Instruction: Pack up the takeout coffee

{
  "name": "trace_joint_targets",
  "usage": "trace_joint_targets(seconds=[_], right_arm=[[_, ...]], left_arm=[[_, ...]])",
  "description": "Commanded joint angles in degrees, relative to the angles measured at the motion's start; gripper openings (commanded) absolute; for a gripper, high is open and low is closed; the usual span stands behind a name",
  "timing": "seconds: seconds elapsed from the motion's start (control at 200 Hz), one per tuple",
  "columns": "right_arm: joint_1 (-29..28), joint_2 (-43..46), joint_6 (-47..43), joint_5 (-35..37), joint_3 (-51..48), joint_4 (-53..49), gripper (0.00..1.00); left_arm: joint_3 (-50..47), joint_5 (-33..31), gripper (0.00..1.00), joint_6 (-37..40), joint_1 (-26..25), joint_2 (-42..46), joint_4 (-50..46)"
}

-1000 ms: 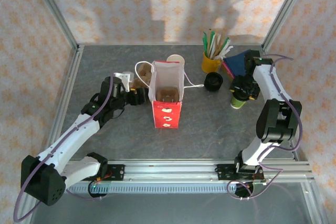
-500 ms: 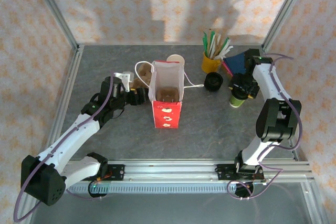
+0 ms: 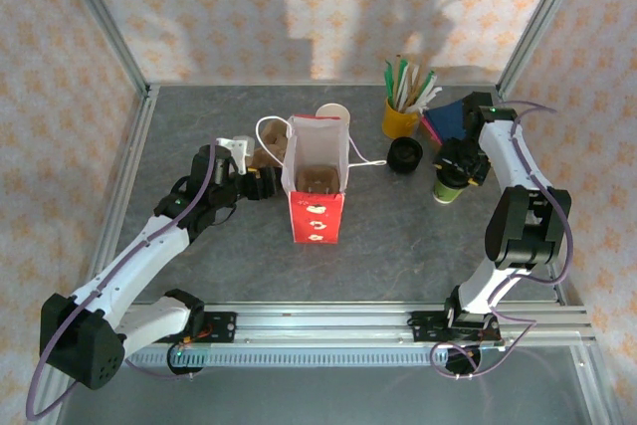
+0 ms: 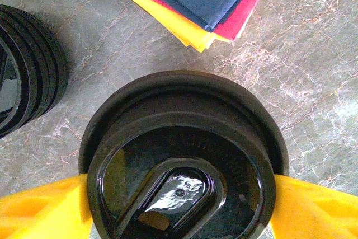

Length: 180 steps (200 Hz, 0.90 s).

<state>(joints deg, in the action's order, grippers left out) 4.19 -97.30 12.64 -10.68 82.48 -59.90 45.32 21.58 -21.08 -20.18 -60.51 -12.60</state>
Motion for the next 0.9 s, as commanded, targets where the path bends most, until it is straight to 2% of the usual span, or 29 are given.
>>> trace_joint_targets(seconds=[0.0, 0.491, 0.611, 0.746, 0.896], right_arm=[[-0.1, -2.2, 0.2, -1.4, -1.8, 1.1, 0.75], [-1.1, -4.1, -1.5, -0.7, -5.2, 1.3, 0.79], [-1.4, -4.3, -1.6, -1.3, -4.6, 1.6, 0.74], [-2.3, -2.7, -1.4, -2.0, -3.0, 2.7, 0.63], [-4.0, -0.6, -0.3, -0.9, 0.0, 0.9, 0.63]], left_arm=[[1.7, 0.7, 0.78, 0.2, 0.5, -0.3, 0.2], [1.6, 0.9, 0.78, 0.1, 0.5, -0.6, 0.3], [1.7, 0.9, 0.78, 0.2, 0.5, -0.6, 0.3], [1.8, 0.6, 0.78, 0.2, 0.5, -0.4, 0.3], [1.6, 0.2, 0.78, 0.3, 0.5, 0.5, 0.6]])
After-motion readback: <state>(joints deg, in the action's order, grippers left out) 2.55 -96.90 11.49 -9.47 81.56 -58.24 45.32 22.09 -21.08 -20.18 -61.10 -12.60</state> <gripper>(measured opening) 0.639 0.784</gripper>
